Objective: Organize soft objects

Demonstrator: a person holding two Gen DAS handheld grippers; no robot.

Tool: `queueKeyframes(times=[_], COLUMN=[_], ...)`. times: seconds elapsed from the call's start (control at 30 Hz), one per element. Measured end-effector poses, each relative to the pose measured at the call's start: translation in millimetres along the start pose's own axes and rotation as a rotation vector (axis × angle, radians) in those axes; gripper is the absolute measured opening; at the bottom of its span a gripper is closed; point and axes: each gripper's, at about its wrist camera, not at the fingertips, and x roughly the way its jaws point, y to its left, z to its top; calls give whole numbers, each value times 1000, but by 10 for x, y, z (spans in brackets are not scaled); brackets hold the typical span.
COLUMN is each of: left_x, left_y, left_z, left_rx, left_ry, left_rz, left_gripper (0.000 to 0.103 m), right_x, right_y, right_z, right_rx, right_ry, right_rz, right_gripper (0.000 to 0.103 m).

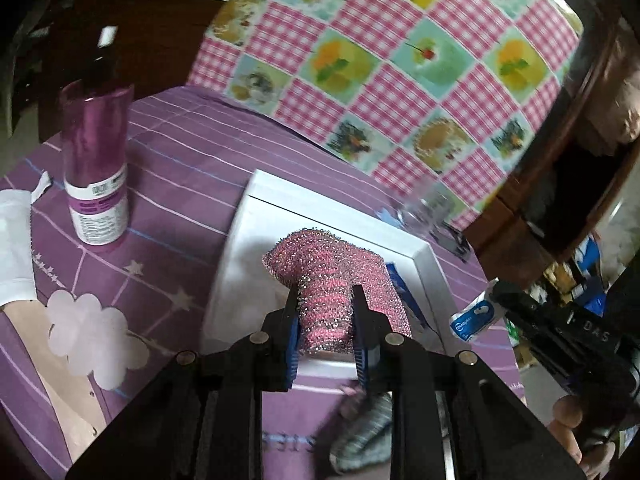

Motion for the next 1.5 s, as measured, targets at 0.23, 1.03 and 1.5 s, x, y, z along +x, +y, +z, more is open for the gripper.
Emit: queueKeyframes(times=[0.23, 1.03, 1.5], left_x=[278, 169, 32], left_y=[139, 4, -46], left_z=[-53, -117, -115], left_rx=[-35, 25, 33], left_ry=[73, 46, 19], left_rz=[53, 68, 60], left_gripper=[21, 80, 80], right_x=[310, 328, 242], right_y=[-288, -416, -53], right_z=[-52, -100, -114], right_rx=[78, 122, -100], right_ry=[61, 72, 97], right_rz=[-13, -41, -154], right_gripper=[10, 64, 64])
